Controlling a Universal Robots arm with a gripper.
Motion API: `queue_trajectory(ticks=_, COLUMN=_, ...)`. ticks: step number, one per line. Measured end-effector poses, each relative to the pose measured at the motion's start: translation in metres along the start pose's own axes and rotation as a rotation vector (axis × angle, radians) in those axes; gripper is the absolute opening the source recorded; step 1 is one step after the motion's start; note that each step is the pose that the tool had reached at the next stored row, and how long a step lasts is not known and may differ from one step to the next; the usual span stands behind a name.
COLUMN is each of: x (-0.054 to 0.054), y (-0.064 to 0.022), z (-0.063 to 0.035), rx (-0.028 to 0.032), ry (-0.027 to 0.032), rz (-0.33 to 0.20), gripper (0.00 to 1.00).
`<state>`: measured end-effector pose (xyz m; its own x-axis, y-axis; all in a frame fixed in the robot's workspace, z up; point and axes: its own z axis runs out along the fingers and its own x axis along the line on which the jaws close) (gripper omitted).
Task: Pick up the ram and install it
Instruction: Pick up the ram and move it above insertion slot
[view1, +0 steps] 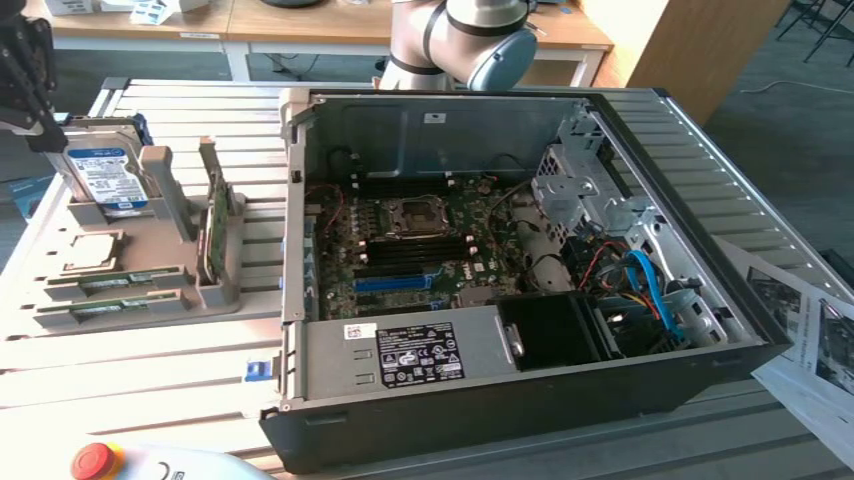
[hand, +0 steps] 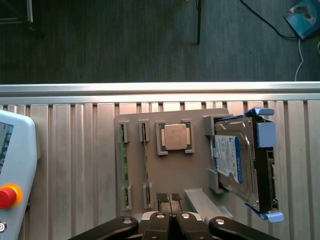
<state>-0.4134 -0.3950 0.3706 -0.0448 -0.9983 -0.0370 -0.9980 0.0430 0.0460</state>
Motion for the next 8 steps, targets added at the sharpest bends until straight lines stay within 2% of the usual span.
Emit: queue_trajectory(ticks=8, x=0.0004, y=0.0010, z=0.0109, rx=0.0001, ry=-0.0001, rz=0.000, gripper=0.10)
